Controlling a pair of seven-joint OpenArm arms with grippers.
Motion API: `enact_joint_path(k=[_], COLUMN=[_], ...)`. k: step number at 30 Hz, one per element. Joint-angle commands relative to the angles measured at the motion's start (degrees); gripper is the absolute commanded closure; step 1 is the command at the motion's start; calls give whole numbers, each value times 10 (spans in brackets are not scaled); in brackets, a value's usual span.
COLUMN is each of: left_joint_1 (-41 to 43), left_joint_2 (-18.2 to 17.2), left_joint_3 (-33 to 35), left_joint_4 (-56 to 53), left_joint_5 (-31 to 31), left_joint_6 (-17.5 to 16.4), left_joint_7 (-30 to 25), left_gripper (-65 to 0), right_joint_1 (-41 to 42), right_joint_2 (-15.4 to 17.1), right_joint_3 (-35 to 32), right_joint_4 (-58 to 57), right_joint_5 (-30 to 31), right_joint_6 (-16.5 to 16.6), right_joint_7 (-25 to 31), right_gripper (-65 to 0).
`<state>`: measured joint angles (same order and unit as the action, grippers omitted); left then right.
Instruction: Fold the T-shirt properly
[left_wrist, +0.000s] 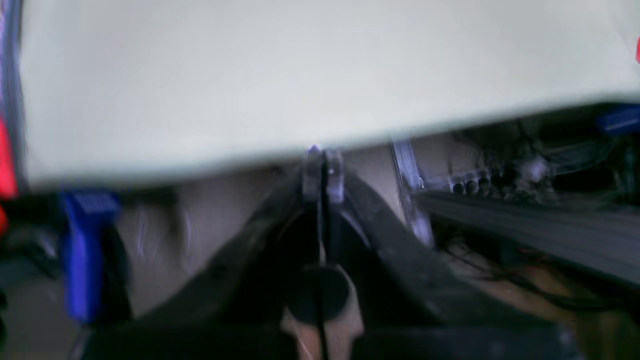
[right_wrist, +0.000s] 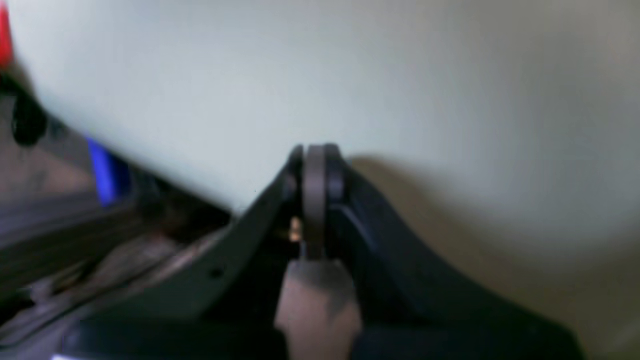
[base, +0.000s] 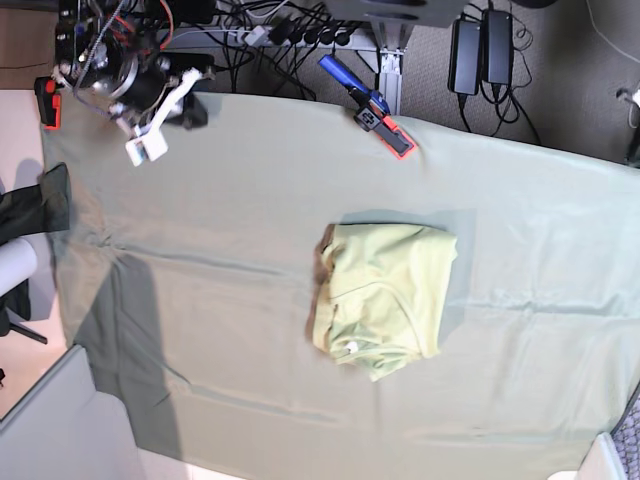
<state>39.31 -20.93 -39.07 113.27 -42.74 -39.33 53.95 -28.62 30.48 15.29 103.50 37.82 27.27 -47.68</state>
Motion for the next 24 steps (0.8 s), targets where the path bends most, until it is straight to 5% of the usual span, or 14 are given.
enact_joint_path(k=[1,8,14,18,24], left_joint_1=[23,120,148,130,0], left_joint_2=[3,70,77,74,70], left_joint_3=[-4,-2,52,136,278], left_joint_4=[10,-22,-152,-274,-510], left_joint_5=[-3,18,77,164,306], left_joint_6=[-4,-4,-2,37,108], left_joint_7=[-5,-5,-15,-103,-104], left_gripper=[0,0,0,0,0], right_joint_1=[-15,-125,-186,-193,-143], right_joint_2=[9,-3,-19,-19,-19], right_joint_3=[5,4,0,-17,-101], right_joint_4=[9,9,-21,-92,-257], right_joint_5=[13,12,10,-11,-65], right_joint_6=[10,10,10,8,4], right_joint_7=[9,14,17,41,50], right_gripper=[0,0,0,0,0])
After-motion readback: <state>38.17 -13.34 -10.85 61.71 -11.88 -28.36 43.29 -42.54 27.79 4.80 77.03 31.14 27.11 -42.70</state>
